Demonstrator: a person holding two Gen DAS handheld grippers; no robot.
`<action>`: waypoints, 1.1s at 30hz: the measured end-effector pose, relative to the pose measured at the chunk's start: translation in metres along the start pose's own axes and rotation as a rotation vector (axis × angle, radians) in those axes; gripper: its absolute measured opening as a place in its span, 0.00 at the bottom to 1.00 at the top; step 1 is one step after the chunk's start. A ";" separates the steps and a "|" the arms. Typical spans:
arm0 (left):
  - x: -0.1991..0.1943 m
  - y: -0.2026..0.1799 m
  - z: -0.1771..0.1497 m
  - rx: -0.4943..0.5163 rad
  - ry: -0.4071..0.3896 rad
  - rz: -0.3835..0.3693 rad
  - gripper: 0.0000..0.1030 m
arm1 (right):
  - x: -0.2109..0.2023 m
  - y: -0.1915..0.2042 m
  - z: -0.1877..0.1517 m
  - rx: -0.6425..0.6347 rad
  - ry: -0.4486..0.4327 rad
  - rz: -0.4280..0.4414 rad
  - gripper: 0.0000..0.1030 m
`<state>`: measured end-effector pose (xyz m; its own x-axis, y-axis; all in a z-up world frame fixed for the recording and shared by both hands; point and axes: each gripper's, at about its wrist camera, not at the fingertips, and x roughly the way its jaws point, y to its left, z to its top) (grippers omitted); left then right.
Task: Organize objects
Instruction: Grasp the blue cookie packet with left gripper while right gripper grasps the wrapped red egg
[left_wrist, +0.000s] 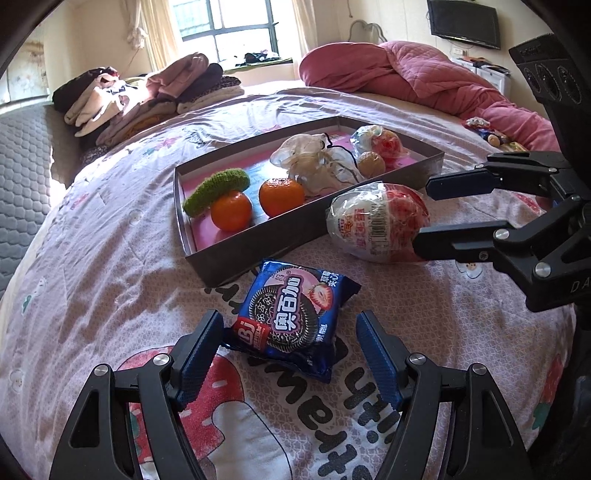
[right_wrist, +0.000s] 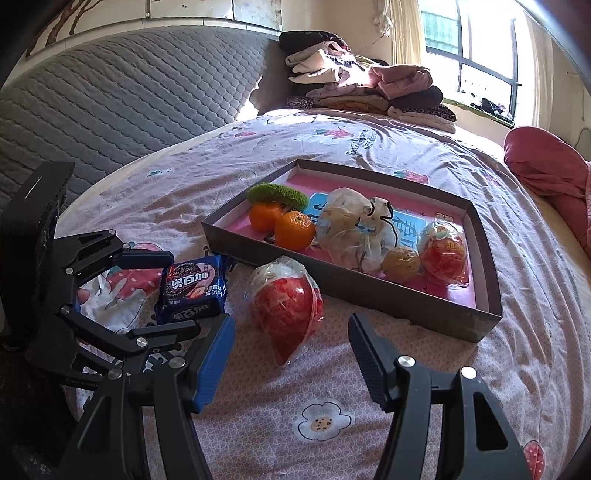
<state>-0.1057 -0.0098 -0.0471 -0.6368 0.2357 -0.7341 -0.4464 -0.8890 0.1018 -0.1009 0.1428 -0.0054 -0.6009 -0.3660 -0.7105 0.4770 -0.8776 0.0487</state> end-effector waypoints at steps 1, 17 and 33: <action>0.001 0.001 0.000 -0.001 0.001 0.001 0.73 | 0.002 0.000 0.000 -0.002 0.003 0.002 0.61; 0.027 0.018 0.011 -0.061 0.024 -0.039 0.73 | 0.032 -0.002 0.004 -0.003 0.032 -0.001 0.61; 0.033 0.014 0.015 -0.104 0.019 -0.054 0.65 | 0.032 -0.011 0.005 0.041 0.006 0.017 0.51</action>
<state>-0.1430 -0.0086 -0.0599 -0.6012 0.2779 -0.7492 -0.4118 -0.9112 -0.0075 -0.1286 0.1389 -0.0254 -0.5893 -0.3796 -0.7132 0.4607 -0.8830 0.0893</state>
